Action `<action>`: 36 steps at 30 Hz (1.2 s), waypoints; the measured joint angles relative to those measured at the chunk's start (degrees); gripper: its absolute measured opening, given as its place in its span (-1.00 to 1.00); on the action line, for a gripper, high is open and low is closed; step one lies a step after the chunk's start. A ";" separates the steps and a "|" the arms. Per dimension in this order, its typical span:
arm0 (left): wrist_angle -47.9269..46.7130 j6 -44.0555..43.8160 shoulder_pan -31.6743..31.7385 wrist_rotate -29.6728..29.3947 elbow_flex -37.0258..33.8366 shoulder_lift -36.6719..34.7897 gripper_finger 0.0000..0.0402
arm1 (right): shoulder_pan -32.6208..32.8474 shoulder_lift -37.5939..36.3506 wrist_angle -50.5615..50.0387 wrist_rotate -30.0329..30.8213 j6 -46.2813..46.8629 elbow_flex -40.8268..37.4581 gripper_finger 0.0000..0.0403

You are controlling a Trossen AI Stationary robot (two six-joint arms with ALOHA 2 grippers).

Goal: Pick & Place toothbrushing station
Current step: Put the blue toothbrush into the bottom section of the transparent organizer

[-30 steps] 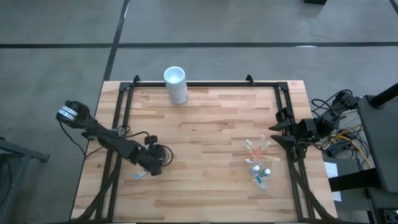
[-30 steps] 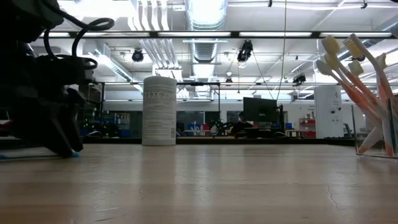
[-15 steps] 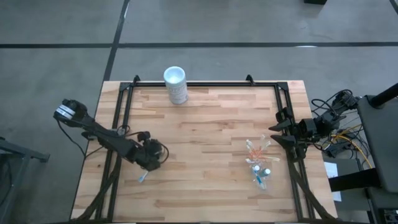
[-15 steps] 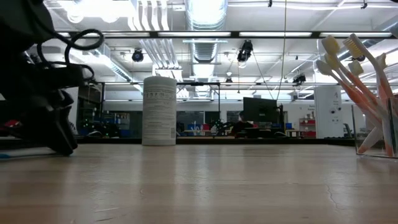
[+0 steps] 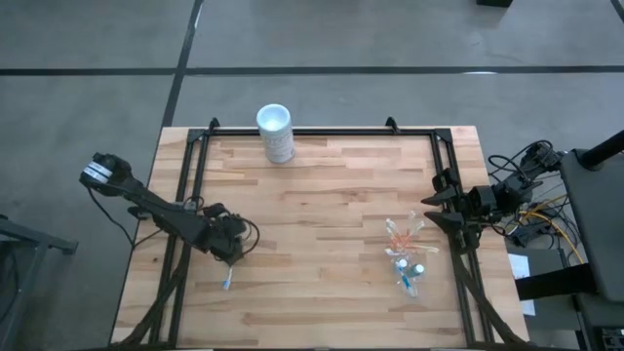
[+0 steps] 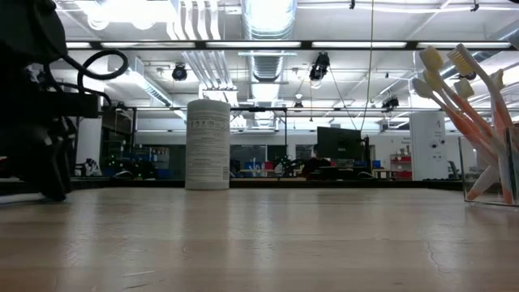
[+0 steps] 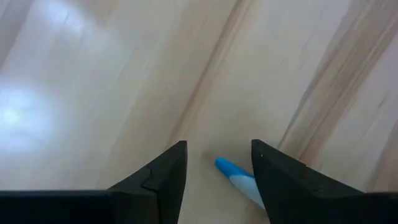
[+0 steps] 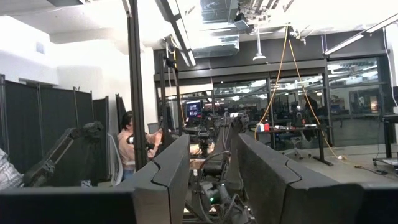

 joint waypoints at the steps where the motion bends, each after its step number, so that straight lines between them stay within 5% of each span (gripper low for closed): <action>1: -2.13 0.44 -0.03 0.41 0.80 -0.83 -0.09 | -0.01 0.00 0.00 0.00 0.00 0.00 -0.38; 9: -15.62 7.51 -0.02 1.41 10.34 -6.43 -0.09 | -0.02 -0.02 -0.08 0.01 0.00 0.00 -0.41; 17: -18.45 30.50 -0.07 4.46 18.47 -7.32 -0.09 | 0.00 -0.02 -0.82 0.01 0.00 0.00 -0.36; 26: -18.58 49.60 -0.09 11.18 16.57 -7.32 -0.09 | 0.00 -0.04 -1.10 0.01 0.00 0.00 -0.37; 36: -15.75 51.93 -0.07 15.92 16.37 -5.81 -0.08 | -0.02 0.00 -1.27 0.01 0.00 0.00 -0.41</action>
